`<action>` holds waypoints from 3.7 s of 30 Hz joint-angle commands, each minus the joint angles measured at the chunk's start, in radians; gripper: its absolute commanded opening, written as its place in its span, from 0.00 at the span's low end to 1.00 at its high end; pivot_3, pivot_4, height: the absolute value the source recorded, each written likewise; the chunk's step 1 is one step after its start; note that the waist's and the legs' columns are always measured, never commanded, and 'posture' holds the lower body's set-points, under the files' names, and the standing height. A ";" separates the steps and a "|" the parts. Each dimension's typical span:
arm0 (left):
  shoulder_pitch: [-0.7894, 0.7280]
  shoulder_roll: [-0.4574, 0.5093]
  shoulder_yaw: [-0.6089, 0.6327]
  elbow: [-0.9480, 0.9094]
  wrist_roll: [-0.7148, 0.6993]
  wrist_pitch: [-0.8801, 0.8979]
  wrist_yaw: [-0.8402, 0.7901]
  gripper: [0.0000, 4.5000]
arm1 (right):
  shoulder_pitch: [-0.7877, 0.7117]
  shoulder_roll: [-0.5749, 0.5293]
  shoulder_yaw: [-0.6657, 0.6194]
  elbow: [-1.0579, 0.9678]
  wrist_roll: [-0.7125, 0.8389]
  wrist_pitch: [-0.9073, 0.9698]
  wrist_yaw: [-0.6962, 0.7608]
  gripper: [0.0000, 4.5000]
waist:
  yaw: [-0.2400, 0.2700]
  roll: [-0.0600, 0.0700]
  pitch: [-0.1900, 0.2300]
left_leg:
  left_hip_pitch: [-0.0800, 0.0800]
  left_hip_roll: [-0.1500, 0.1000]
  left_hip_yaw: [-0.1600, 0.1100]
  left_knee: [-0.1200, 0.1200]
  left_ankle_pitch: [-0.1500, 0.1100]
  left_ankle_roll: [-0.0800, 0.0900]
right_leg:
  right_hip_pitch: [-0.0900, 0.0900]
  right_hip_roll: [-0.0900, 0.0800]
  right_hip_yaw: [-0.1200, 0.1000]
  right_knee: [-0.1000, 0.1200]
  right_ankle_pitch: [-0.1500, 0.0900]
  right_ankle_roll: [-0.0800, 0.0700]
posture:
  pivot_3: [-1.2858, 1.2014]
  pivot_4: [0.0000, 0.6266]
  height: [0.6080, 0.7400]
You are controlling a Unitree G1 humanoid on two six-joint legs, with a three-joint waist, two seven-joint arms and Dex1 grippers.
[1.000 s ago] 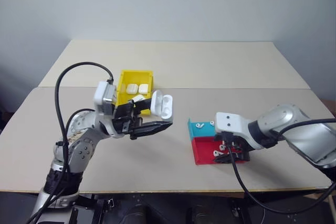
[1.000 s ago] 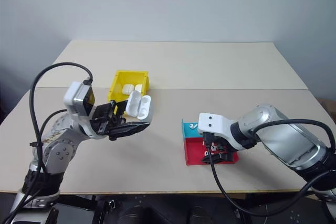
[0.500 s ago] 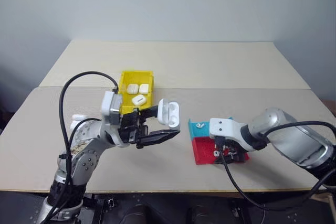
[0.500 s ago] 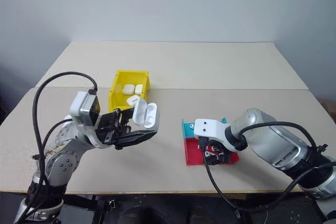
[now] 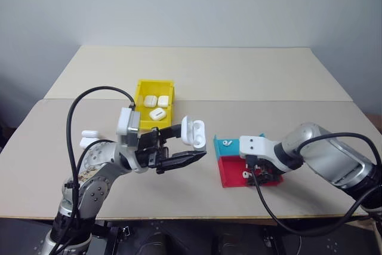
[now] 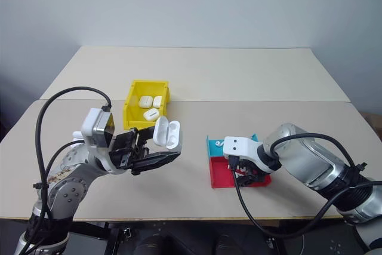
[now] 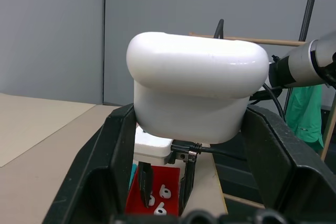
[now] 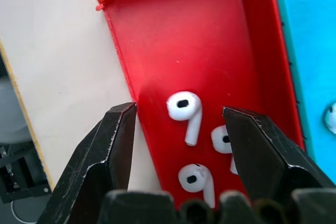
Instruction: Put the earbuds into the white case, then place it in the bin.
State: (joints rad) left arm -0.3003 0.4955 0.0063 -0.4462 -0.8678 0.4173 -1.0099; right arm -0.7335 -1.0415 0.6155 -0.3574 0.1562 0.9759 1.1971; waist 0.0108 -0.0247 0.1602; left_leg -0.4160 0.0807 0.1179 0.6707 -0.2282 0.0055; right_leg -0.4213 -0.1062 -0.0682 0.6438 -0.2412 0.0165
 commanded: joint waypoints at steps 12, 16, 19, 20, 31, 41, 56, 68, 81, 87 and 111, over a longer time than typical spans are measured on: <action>0.009 0.001 0.017 -0.063 -0.029 0.009 0.023 0.61 | 0.013 0.037 -0.007 0.032 -0.052 -0.039 0.019 0.61 | 0.000 0.000 0.000 | 0.000 0.000 0.000 0.000 0.000 0.000 | 0.000 0.000 0.000 0.000 0.000 0.000 | 0.52 0.24 1.00; 0.010 0.008 0.022 -0.069 -0.036 0.014 0.026 0.61 | 0.023 0.042 -0.002 0.036 -0.070 -0.048 0.023 0.35 | 0.000 0.000 0.000 | 0.000 0.000 0.000 0.000 0.000 0.000 | 0.000 0.000 0.000 0.000 0.000 0.000 | 0.52 0.24 1.00; 0.010 0.014 0.025 -0.072 -0.042 0.017 0.029 0.61 | 0.029 0.048 -0.007 0.034 -0.074 -0.042 0.022 0.15 | 0.000 0.000 0.000 | 0.000 0.000 0.000 0.000 0.000 0.000 | 0.000 0.000 0.000 0.000 0.000 0.000 | 0.52 0.24 1.00; 0.011 0.015 0.026 -0.073 -0.044 0.018 0.029 0.61 | 0.031 0.049 -0.009 0.031 -0.075 -0.039 0.022 0.14 | 0.000 0.000 0.000 | 0.000 0.000 0.000 0.000 0.000 0.000 | 0.000 0.000 0.000 0.000 0.000 0.000 | 0.52 0.24 1.00; -0.017 0.024 0.041 -0.042 -0.066 0.036 0.012 0.61 | 0.039 0.098 -0.377 -0.058 0.168 0.149 0.004 0.14 | 0.000 0.000 0.000 | 0.000 0.000 0.000 0.000 0.000 0.000 | 0.000 0.000 0.000 0.000 0.000 0.000 | 0.52 0.24 1.00; -0.180 0.059 -0.004 0.098 -0.034 0.121 -0.048 0.61 | 0.144 0.591 -1.055 -0.185 0.679 0.057 -0.279 0.14 | 0.005 0.000 0.000 | 0.000 0.000 0.000 0.000 0.000 0.000 | 0.001 0.000 -0.001 -0.001 0.000 0.000 | 0.52 0.24 1.00; -0.252 0.049 -0.021 0.139 0.008 0.134 -0.077 0.61 | 0.176 0.676 -0.839 -0.254 0.738 -0.134 -0.503 0.14 | -0.005 0.000 0.000 | 0.000 0.000 0.000 -0.002 0.000 0.000 | 0.001 0.001 0.000 0.001 0.000 0.000 | 0.52 0.24 1.00; -0.235 0.058 -0.008 0.108 0.002 0.147 -0.058 0.61 | 0.195 0.616 -0.733 -0.226 0.687 -0.226 -0.506 0.14 | -0.002 0.000 0.000 | 0.000 0.000 0.000 -0.002 0.000 0.000 | 0.000 0.001 0.000 0.001 0.000 0.000 | 0.52 0.24 1.00; -0.224 0.053 0.006 0.102 0.020 0.131 -0.044 0.61 | 0.208 0.523 -0.685 -0.185 0.667 -0.287 -0.411 0.81 | -0.001 0.000 0.000 | 0.000 0.000 0.000 -0.002 0.000 0.000 | 0.000 0.001 0.000 0.000 0.000 0.000 | 0.52 0.24 1.00; -0.200 0.070 0.025 0.089 0.029 0.138 -0.027 0.61 | 0.126 0.451 -0.740 -0.088 0.648 -0.294 -0.391 0.97 | -0.001 0.000 0.000 | 0.000 0.000 0.000 -0.002 0.000 0.000 | 0.001 0.001 0.000 0.000 0.000 0.000 | 0.52 0.24 1.00; -0.087 0.086 0.085 -0.008 0.033 0.117 0.015 0.61 | -0.533 0.448 0.021 1.185 -0.416 -1.540 0.272 0.52 | -0.023 0.001 0.001 | 0.000 0.001 0.002 -0.002 0.005 -0.009 | -0.001 0.001 0.000 0.000 0.000 0.000 | 0.52 0.24 1.00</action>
State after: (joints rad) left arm -0.3856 0.5805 0.0663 -0.4098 -0.8254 0.5515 -1.0027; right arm -1.2282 -0.5994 0.6323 0.7798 -0.2293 -0.5031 1.4632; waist -0.0124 -0.0233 0.1611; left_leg -0.4159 0.0815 0.1200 0.6685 -0.2228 -0.0035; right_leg -0.4224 -0.1051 -0.0676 0.6433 -0.2412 0.0165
